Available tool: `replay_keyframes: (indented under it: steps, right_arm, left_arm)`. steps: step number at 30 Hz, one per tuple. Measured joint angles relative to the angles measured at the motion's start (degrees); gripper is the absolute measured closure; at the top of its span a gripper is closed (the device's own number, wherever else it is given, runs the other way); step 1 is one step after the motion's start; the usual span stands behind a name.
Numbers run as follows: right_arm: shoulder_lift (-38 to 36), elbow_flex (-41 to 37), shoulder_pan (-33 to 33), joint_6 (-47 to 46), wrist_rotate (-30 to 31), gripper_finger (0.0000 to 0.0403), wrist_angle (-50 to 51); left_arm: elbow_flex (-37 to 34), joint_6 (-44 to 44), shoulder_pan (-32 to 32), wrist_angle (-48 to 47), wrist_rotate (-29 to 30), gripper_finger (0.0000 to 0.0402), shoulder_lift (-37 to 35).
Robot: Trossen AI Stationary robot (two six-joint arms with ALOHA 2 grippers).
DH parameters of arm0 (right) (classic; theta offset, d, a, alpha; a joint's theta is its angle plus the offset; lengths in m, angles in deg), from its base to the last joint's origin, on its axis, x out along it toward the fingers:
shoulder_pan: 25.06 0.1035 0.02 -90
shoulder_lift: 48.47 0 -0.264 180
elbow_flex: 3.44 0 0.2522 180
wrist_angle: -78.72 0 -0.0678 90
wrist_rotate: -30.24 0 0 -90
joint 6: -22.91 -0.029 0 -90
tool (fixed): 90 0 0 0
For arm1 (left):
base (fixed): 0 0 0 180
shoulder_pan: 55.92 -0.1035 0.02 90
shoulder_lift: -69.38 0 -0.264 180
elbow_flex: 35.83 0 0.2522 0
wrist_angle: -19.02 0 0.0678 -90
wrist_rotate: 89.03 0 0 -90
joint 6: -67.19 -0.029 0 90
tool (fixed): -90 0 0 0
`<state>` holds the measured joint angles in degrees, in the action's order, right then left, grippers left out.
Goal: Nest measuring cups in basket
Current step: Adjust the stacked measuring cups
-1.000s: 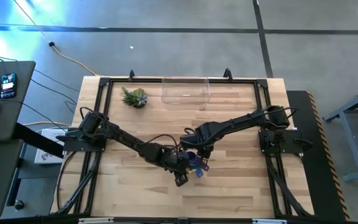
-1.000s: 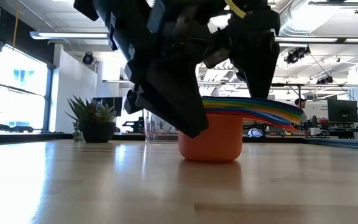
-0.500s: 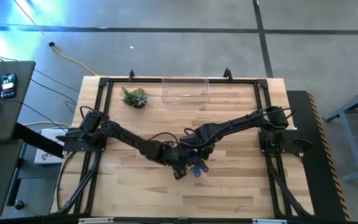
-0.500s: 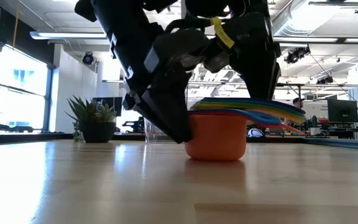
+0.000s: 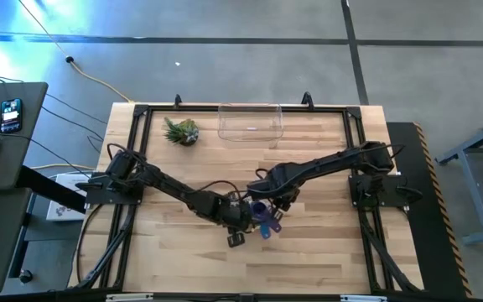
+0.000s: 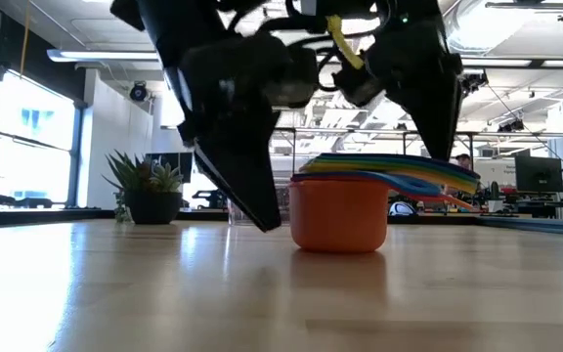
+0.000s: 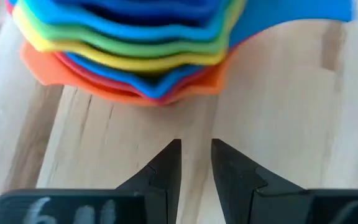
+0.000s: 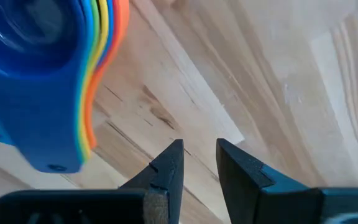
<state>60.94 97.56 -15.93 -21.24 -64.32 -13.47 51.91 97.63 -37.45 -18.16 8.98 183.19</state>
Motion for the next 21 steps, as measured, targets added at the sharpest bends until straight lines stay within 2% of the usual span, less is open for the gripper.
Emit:
replay_keyframes:
  steps: [5,11,21]
  right_arm:
    - [-3.5,0.0,-0.4,-3.5,2.0,0.0316,-0.4]
    - [-8.4,0.0,-0.1,-7.3,2.5,0.0316,-0.6]
    - [-14.4,0.0,8.3,-19.1,12.5,0.0316,0.0]
  left_arm:
    - [0.0,-2.4,-0.1,-1.6,0.2,0.0323,-3.5]
    - [0.0,-6.1,-0.1,-2.2,3.5,0.0323,-8.3]
    - [0.0,-7.6,1.5,-1.8,3.7,0.0323,-9.0]
